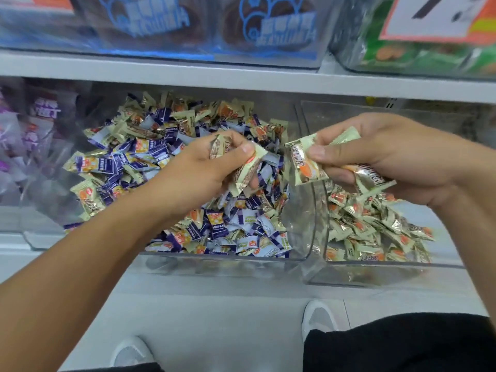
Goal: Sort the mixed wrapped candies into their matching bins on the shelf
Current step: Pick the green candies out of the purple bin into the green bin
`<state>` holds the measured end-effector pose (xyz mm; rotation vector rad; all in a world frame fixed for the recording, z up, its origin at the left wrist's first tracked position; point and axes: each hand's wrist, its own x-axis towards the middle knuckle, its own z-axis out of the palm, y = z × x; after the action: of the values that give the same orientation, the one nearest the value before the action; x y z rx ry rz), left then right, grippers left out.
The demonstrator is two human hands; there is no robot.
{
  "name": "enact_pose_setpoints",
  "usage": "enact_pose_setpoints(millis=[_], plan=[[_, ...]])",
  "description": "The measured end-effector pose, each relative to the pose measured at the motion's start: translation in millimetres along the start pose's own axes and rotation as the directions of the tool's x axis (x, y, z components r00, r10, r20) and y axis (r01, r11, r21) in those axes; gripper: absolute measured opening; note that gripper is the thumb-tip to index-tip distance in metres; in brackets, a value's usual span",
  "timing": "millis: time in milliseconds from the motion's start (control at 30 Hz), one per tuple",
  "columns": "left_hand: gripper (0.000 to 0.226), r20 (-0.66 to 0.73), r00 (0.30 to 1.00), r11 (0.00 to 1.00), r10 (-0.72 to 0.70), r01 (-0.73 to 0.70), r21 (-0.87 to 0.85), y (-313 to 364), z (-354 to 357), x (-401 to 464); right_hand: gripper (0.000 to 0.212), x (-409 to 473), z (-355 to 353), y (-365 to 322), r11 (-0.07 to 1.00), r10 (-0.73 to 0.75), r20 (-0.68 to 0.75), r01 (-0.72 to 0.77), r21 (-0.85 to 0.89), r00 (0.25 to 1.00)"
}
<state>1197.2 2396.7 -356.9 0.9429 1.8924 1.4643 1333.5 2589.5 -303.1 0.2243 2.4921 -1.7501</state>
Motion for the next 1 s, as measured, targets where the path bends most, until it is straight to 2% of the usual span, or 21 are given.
enact_pose_setpoints(millis=[67, 133, 200, 267, 300, 400, 500, 600, 700, 833, 900, 1000], plan=[[0.024, -0.077, 0.996, 0.999, 0.045, -0.043, 0.030, 9, 15, 4, 0.031, -7, -18, 12, 0.989, 0.104, -0.006, -0.103, 0.109, 0.995], [0.025, -0.120, 0.984, 0.982, 0.131, -0.112, 0.152, 15, 33, 10, 0.028, -12, -37, 29, 0.953, 0.226, -0.019, -0.217, 0.213, 0.974], [0.021, -0.116, 0.965, 0.934, 0.236, -0.193, 0.300, 23, 51, 19, 0.025, -15, -54, 45, 0.899, 0.352, -0.033, -0.328, 0.291, 0.936], [0.017, -0.097, 0.951, 0.888, 0.293, -0.233, 0.396, 31, 69, 31, 0.012, -19, -66, 57, 0.867, 0.432, -0.068, -0.393, 0.307, 0.899], [0.016, -0.083, 0.947, 0.869, 0.309, -0.246, 0.428, 35, 78, 38, 0.007, -21, -70, 62, 0.859, 0.455, -0.096, -0.408, 0.310, 0.885], [0.020, -0.036, 0.950, 0.805, 0.310, -0.242, 0.542, 45, 102, 58, 0.019, -23, -82, 76, 0.837, 0.499, -0.149, -0.430, 0.338, 0.854], [0.026, 0.006, 0.962, 0.673, 0.275, -0.196, 0.713, 49, 115, 75, 0.015, -22, -87, 84, 0.807, 0.531, -0.154, -0.441, 0.393, 0.833], [0.026, 0.053, 0.962, 0.555, 0.268, -0.199, 0.808, 53, 120, 78, 0.020, -18, -91, 92, 0.783, 0.545, -0.161, -0.431, 0.449, 0.823], [0.026, 0.108, 0.966, 0.493, 0.234, -0.214, 0.843, 56, 125, 77, 0.019, -16, -93, 93, 0.781, 0.564, -0.135, -0.473, 0.409, 0.815], [0.032, 0.207, 0.963, 0.587, 0.170, -0.268, 0.764, 52, 125, 83, 0.014, -15, -93, 94, 0.816, 0.553, -0.209, -0.473, 0.333, 0.807], [0.046, 0.280, 0.948, 0.581, 0.152, -0.315, 0.751, 48, 122, 81, 0.015, -16, -92, 93, 0.864, 0.502, -0.299, -0.458, 0.209, 0.811], [0.047, 0.262, 0.917, 0.571, 0.300, -0.392, 0.721, 47, 106, 70, 0.017, -21, -85, 88, 0.866, 0.408, -0.433, -0.491, -0.096, 0.804]])
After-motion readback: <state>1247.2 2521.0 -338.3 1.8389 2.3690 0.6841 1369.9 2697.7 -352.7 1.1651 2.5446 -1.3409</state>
